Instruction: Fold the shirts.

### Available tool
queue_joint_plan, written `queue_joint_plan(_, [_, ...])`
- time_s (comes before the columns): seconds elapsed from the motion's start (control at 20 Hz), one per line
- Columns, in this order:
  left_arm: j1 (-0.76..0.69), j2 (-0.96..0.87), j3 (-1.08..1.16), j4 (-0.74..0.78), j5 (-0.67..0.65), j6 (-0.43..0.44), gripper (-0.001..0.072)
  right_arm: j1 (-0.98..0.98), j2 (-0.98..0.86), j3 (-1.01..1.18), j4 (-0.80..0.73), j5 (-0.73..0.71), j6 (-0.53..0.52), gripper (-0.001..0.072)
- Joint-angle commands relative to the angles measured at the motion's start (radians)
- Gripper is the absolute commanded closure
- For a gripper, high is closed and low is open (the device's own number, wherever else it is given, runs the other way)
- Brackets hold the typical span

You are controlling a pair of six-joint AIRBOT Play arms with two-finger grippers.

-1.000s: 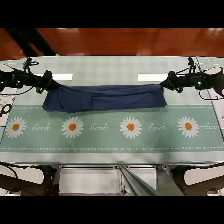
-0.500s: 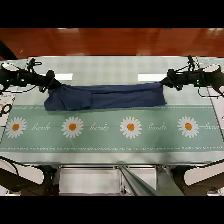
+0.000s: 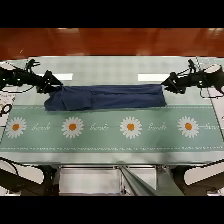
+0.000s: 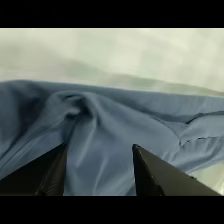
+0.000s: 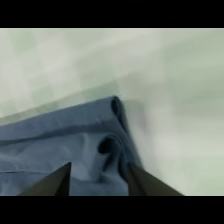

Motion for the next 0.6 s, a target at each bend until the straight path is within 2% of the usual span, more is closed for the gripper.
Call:
queue_joint_plan(0.0, [0.072, 0.128, 0.014, 0.188, -0.068, -0.019, 0.0204, -0.109, 0.079, 0.015, -0.084, 0.159, 0.013, 0.0301])
queue_joint_plan(0.15, [0.121, 0.355, -0.079, 0.235, 0.042, 0.0, 0.0204, -0.215, 0.216, -0.066, -0.183, 0.128, 0.012, 0.0301])
queue_joint_plan(0.3, [0.076, 0.616, -0.32, 0.162, 0.113, 0.043, 0.0204, -0.257, 0.323, -0.315, -0.16, -0.044, 0.013, 0.0301])
queue_joint_plan(0.35, [0.04, 0.689, -0.403, 0.148, 0.128, 0.056, 0.0204, -0.257, 0.328, -0.378, -0.119, -0.094, 0.003, 0.0301])
queue_joint_plan(0.4, [-0.002, 0.756, -0.483, 0.149, 0.152, 0.056, 0.0204, -0.252, 0.317, -0.419, -0.037, -0.122, -0.05, 0.0298])
queue_joint_plan(0.55, [-0.099, 0.855, -0.615, 0.148, 0.202, 0.051, 0.0204, -0.237, 0.238, -0.431, 0.156, -0.108, -0.169, 0.0294])
